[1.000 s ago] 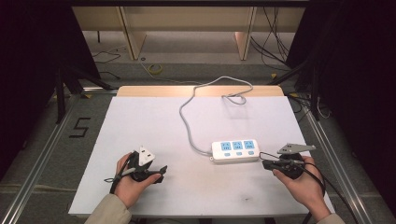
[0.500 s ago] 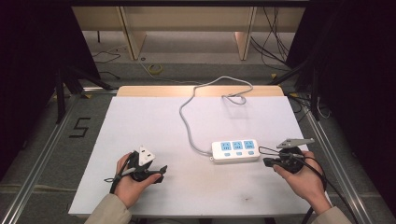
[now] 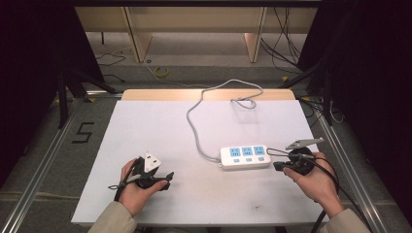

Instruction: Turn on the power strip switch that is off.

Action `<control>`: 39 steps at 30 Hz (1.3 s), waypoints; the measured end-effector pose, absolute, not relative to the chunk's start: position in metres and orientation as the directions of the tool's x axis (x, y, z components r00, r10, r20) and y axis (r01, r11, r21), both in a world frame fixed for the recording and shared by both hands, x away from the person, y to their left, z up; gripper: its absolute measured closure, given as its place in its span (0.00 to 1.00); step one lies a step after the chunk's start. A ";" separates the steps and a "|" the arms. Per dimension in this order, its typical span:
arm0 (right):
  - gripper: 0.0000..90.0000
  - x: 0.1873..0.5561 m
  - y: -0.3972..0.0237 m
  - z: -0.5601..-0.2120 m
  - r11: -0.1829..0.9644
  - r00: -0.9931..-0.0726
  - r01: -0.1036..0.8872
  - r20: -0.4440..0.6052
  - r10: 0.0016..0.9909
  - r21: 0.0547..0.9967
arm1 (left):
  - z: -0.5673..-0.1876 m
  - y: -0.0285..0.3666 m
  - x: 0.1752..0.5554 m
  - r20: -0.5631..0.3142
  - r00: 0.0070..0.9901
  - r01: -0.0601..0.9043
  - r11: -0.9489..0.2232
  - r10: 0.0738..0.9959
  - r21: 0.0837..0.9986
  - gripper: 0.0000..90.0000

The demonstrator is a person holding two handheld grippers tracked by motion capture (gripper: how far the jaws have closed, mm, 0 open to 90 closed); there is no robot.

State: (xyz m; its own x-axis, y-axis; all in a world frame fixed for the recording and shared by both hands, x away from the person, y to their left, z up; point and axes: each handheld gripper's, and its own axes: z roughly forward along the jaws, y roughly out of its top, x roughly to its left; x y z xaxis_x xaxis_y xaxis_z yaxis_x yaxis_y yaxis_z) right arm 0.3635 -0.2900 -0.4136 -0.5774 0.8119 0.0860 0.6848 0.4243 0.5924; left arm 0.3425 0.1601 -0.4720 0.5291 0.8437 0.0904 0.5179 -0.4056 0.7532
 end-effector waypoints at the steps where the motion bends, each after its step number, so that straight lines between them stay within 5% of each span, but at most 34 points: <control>1: 1.00 0.364 -0.290 -0.413 0.426 -0.578 0.686 0.086 0.812 0.590 | -0.472 0.160 0.343 0.090 0.529 0.518 -0.405 0.844 0.753 0.26; 39: 1.00 0.384 -0.279 -0.393 0.455 -0.576 0.701 0.060 0.815 0.549 | -0.472 0.160 0.342 0.097 0.529 0.516 -0.411 0.843 0.752 0.26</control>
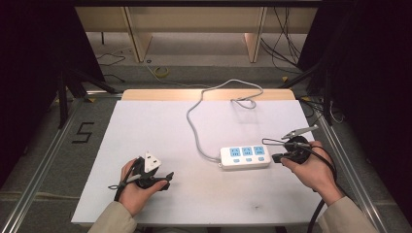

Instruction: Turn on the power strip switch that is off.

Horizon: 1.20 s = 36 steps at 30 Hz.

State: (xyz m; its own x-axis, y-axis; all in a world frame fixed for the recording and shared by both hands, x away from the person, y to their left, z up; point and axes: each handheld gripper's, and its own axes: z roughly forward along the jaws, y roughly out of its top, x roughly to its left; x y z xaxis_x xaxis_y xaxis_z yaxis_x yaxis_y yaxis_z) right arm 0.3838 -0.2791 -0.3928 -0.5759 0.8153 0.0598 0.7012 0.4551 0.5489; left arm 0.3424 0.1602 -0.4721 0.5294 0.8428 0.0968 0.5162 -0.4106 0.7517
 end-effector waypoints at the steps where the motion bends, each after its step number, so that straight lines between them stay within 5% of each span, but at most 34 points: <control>1: 1.00 0.384 -0.279 -0.393 0.457 -0.577 0.701 0.059 0.815 0.547 | -0.472 0.160 0.342 0.097 0.530 0.516 -0.411 0.842 0.751 0.26; 36: 1.00 0.399 -0.266 -0.381 0.489 -0.588 0.709 0.044 0.808 0.508 | -0.472 0.161 0.343 0.100 0.530 0.515 -0.413 0.842 0.751 0.27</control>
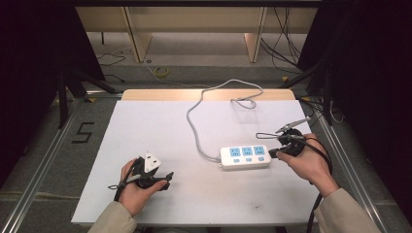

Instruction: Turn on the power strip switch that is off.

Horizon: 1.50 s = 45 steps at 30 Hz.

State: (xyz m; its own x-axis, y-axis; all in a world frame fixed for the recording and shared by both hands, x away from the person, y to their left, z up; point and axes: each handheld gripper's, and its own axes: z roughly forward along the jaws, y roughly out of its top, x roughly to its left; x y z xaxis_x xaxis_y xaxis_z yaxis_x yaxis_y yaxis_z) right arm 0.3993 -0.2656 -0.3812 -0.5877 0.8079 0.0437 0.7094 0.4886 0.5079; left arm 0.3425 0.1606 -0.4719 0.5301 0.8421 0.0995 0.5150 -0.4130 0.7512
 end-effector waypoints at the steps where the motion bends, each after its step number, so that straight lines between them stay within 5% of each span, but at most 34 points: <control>1: 1.00 0.400 -0.265 -0.381 0.491 -0.589 0.708 0.042 0.807 0.508 | -0.472 0.161 0.343 0.101 0.529 0.514 -0.413 0.842 0.752 0.27; 45: 1.00 0.421 -0.253 -0.378 0.515 -0.595 0.725 0.040 0.803 0.457 | -0.472 0.161 0.342 0.109 0.529 0.513 -0.419 0.842 0.749 0.27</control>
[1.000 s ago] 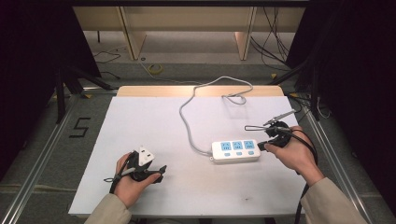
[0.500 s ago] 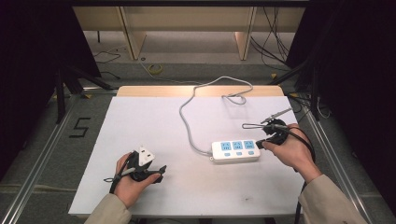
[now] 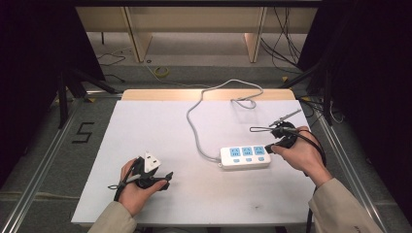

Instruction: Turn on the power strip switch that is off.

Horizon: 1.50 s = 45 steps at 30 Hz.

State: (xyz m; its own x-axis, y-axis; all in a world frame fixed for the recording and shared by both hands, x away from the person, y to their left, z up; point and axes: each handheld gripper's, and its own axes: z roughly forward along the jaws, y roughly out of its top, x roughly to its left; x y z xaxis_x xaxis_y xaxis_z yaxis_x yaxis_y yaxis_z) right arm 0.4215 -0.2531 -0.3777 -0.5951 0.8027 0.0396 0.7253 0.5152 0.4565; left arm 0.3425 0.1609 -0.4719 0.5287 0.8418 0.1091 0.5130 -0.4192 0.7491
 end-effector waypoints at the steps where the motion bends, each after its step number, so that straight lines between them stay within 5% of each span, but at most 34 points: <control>1: 1.00 0.422 -0.253 -0.378 0.517 -0.596 0.725 0.040 0.802 0.455 | -0.472 0.161 0.342 0.109 0.529 0.513 -0.419 0.842 0.749 0.27; 45: 1.00 0.434 -0.237 -0.391 0.542 -0.599 0.739 0.023 0.800 0.400 | -0.471 0.161 0.342 0.112 0.529 0.512 -0.422 0.841 0.748 0.27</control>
